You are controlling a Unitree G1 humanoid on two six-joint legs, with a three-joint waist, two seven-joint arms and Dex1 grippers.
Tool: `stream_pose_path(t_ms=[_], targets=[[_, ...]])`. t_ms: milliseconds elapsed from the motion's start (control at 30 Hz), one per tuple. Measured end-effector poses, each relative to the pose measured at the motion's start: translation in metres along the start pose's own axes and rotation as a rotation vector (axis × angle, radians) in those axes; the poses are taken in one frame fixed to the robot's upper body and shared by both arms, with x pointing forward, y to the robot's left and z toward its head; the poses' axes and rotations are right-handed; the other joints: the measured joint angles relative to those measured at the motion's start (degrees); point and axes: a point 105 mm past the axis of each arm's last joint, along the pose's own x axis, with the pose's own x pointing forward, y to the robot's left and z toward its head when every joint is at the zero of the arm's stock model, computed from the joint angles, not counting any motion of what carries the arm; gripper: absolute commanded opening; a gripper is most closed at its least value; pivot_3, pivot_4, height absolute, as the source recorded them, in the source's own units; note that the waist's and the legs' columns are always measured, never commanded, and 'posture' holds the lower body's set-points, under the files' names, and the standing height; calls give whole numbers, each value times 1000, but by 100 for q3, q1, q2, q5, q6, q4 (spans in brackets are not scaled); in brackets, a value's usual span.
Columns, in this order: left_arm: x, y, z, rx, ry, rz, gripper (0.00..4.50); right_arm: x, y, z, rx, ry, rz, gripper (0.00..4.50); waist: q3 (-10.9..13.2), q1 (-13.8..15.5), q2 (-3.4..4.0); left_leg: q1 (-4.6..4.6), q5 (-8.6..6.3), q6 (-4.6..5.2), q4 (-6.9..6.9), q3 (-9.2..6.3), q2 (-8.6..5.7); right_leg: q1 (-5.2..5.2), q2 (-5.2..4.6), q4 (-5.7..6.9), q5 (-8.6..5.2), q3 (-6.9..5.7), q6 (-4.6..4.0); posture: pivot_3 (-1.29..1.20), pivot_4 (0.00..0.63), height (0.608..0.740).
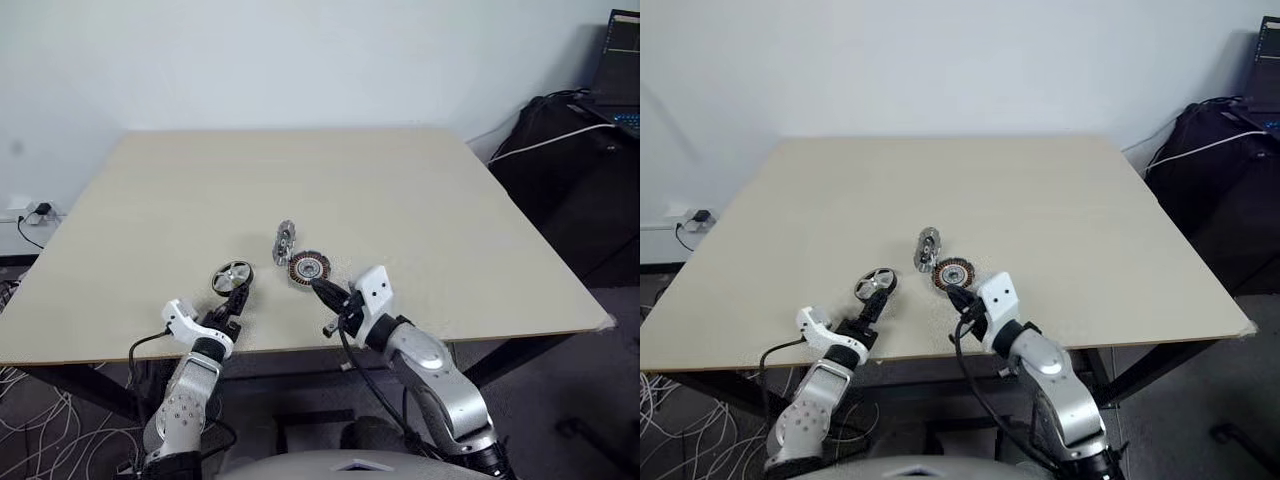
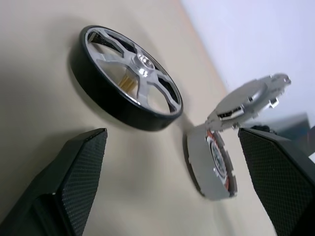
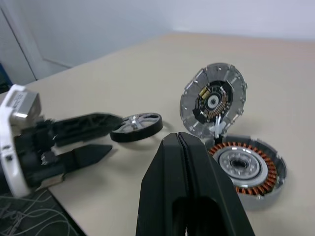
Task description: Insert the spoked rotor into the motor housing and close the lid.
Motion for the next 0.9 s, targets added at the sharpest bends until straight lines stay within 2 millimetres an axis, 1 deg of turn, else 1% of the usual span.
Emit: stream_pose_path(t_ms=[167, 400, 567, 800, 833, 867, 900], targets=[[8, -1, 1, -65, -5, -2, 4500, -3, -4, -2, 13, 3, -23, 28, 2, 5, -3, -1, 0, 0, 0, -2, 0, 1, 0, -2, 3, -2, -5, 0, 0, 740], [10, 0, 3, -163, -27, -17, 4500, -4, -5, -5, 30, 7, -43, 28, 1, 5, -4, 1, 0, 0, 0, -3, -1, 5, -1, -6, 7, -3, -11, 0, 0, 740], [12, 1, 5, -219, -36, -14, 4500, -9, -4, -10, 49, 31, -29, 28, 1, 9, -4, 1, 0, 0, 0, -4, -1, 6, -1, -6, 8, -4, -13, 0, 0, 740], [21, 3, 5, -321, -32, 9, 4500, -13, -4, -16, 68, 57, -22, 28, -8, 45, 11, 11, 0, -1, 1, -8, -1, 20, -6, -4, 1, -14, 5, 0, 0, 740], [22, 4, 5, -330, -31, 14, 4138, -13, -3, -17, 71, 58, -23, 0, -9, 47, 12, 14, 0, -1, 1, -9, -1, 23, -7, -2, 1, -15, 5, 0, 0, 740], [22, 6, 4, -340, -30, 24, 3933, -14, -3, -17, 74, 59, -23, 0, -11, 46, 15, 15, 0, -1, 1, -9, -1, 23, -7, 1, 1, -15, 6, 0, 0, 740], [22, 8, 4, -353, -30, 34, 3592, -14, -3, -18, 74, 60, -24, 0, -13, 44, 17, 15, 1, -1, 1, -9, -1, 23, -11, 1, 2, -20, 6, 0, 0, 740]])
